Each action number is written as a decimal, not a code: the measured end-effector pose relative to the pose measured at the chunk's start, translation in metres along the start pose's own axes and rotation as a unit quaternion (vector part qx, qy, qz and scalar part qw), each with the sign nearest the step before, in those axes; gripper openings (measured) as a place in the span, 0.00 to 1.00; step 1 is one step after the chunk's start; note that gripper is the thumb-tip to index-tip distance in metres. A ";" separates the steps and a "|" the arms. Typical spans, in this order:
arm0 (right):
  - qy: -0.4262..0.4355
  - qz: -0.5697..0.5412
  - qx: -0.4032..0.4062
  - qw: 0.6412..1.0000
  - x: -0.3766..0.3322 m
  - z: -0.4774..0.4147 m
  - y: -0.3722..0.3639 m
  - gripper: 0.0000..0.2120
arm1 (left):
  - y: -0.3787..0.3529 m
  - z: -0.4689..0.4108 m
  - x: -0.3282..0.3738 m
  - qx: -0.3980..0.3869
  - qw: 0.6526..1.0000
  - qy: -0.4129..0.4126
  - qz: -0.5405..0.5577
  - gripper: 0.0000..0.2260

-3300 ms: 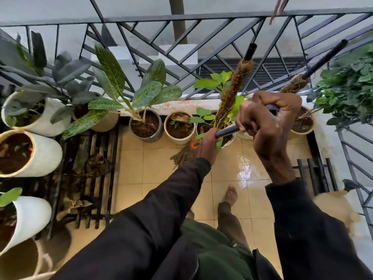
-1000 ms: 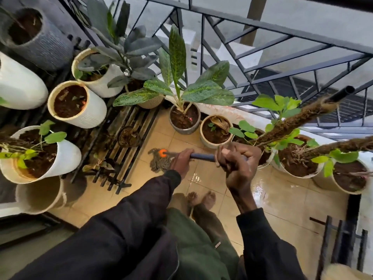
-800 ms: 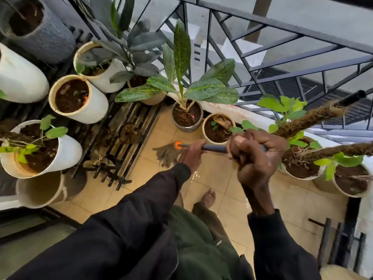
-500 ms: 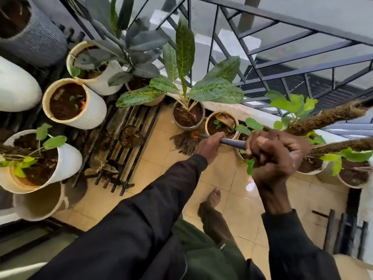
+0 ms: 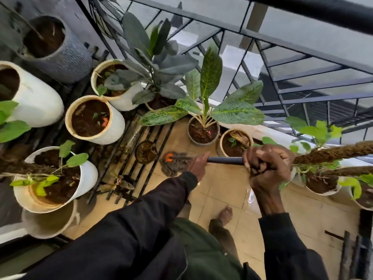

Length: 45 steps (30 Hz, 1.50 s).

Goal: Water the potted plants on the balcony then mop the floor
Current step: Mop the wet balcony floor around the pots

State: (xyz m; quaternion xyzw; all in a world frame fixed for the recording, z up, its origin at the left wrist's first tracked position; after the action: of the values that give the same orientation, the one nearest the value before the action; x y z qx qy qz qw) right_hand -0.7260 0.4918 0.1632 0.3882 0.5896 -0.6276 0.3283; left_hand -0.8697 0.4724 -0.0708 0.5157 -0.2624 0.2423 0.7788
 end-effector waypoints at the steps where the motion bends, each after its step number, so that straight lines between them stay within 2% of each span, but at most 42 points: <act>1: -0.016 0.000 -0.003 1.000 0.010 0.000 -0.007 0.14 | 0.004 0.004 -0.015 -0.001 1.000 0.018 -0.006 0.13; 6: -0.020 0.008 -0.025 0.999 0.021 -0.004 -0.046 0.15 | 0.035 0.012 -0.043 0.021 1.000 0.021 0.005 0.14; 10: 0.024 0.031 -0.077 0.996 0.003 -0.017 -0.091 0.17 | 0.059 -0.006 -0.030 0.059 0.998 0.011 0.027 0.12; 14: 0.101 0.110 -0.100 0.984 -0.012 -0.031 -0.122 0.18 | 0.086 -0.030 -0.013 0.099 0.992 -0.019 0.075 0.10; 18: 0.140 0.156 -0.118 0.971 -0.007 -0.035 -0.144 0.19 | 0.113 -0.060 -0.010 0.139 0.983 -0.028 0.115 0.11; 21: 0.117 0.218 -0.095 0.964 0.017 -0.036 -0.143 0.19 | 0.118 -0.086 -0.023 0.095 0.986 -0.008 0.140 0.09; 25: 0.091 0.328 -0.066 0.938 0.047 -0.032 -0.132 0.19 | 0.105 -0.099 -0.043 0.052 0.988 0.026 0.146 0.07; 30: 0.093 0.267 -0.038 0.959 0.035 -0.057 -0.122 0.19 | 0.106 -0.097 -0.031 0.069 0.983 0.045 0.164 0.07; 32: 0.084 0.220 -0.039 0.971 0.029 -0.067 -0.120 0.20 | 0.108 -0.095 -0.025 0.069 0.986 0.043 0.147 0.07; 34: 0.066 0.186 -0.040 0.980 0.025 -0.076 -0.119 0.20 | 0.107 -0.092 -0.025 0.069 0.988 0.053 0.124 0.02; 37: 0.039 0.147 -0.039 0.988 0.024 -0.083 -0.112 0.19 | 0.104 -0.080 -0.024 0.070 0.993 0.064 0.077 0.02; 45: -0.009 0.088 -0.015 0.996 0.033 -0.068 -0.078 0.17 | 0.078 -0.049 -0.035 0.009 0.994 0.103 -0.017 0.04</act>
State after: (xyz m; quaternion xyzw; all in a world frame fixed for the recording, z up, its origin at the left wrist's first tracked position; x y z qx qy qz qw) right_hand -0.8027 0.5684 0.1719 0.4274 0.5596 -0.5910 0.3935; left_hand -0.9387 0.5414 -0.0578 0.4993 -0.1697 0.2838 0.8008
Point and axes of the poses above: each hand's wrist, its own z-axis away from the middle knuckle, its own y-axis out of the back of the hand, x = y × z, the point moved 10 cm from there along -z, towards the middle knuckle, and after that the axes turned 4 degrees about z, right-handed, at the moved point
